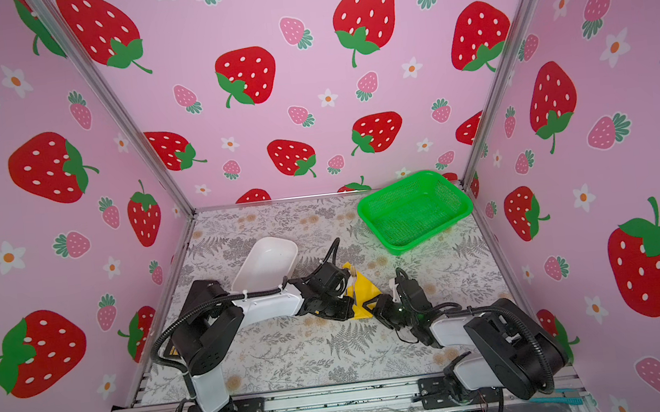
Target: Place the utensils on the paper napkin and roll it up
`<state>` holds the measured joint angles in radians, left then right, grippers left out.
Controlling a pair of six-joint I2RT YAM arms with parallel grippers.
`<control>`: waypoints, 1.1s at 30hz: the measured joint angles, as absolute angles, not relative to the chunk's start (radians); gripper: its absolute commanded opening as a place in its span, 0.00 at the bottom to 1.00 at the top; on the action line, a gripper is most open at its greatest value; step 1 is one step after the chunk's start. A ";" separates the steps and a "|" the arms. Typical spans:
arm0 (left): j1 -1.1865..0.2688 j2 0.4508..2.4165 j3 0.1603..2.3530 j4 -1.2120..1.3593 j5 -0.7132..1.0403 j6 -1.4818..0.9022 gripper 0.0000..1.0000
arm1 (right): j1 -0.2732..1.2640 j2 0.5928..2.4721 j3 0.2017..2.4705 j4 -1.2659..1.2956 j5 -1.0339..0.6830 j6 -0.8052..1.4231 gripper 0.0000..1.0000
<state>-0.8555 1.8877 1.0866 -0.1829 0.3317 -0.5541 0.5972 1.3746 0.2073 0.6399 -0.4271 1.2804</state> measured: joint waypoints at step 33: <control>-0.844 1.887 1.082 -0.170 0.333 -0.559 0.03 | 0.573 1.388 0.226 0.710 -0.369 1.201 0.13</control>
